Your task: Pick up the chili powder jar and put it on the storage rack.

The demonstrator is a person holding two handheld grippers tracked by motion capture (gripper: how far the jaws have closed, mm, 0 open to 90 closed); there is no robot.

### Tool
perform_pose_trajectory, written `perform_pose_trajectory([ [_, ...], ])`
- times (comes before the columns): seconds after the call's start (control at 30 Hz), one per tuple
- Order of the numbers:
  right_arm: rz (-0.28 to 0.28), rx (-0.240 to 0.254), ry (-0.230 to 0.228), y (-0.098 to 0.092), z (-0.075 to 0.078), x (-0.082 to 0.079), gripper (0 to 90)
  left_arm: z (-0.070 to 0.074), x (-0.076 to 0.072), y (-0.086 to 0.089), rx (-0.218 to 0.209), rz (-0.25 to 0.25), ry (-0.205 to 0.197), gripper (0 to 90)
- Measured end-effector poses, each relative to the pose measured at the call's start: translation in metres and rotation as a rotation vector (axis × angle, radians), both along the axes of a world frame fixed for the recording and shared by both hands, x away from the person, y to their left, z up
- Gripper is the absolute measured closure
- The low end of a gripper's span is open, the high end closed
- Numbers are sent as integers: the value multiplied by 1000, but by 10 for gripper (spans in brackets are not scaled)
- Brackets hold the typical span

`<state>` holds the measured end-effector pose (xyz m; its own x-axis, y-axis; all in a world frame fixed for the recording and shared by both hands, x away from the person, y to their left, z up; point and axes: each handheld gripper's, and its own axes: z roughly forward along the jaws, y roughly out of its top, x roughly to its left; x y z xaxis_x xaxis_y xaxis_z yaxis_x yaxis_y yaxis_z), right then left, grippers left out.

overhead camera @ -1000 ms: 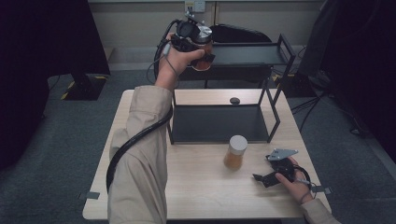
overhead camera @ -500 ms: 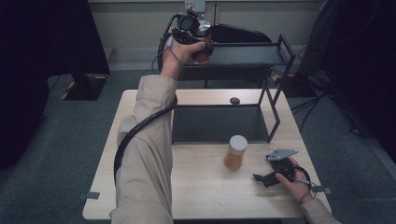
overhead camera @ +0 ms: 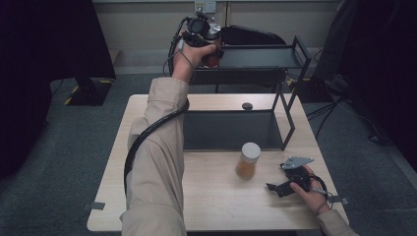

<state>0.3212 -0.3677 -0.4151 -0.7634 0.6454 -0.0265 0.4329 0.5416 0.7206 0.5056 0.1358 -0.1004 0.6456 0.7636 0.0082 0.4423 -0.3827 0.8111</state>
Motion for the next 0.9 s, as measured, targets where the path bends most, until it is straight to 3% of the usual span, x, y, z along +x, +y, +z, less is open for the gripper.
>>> perform_pose_trajectory([
  [0.3,0,0,0,0,0,0,0,-5,-5,0,-23,21,-12,298],
  [0.43,0,0,0,0,0,0,0,-4,-12,-1,-40,57,-13,150],
  [0.53,0,0,-1,0,0,0,0,-3,-18,0,-53,63,-18,105],
  [0.9,0,0,-2,0,0,0,0,-3,-47,3,-78,68,-61,42],
])
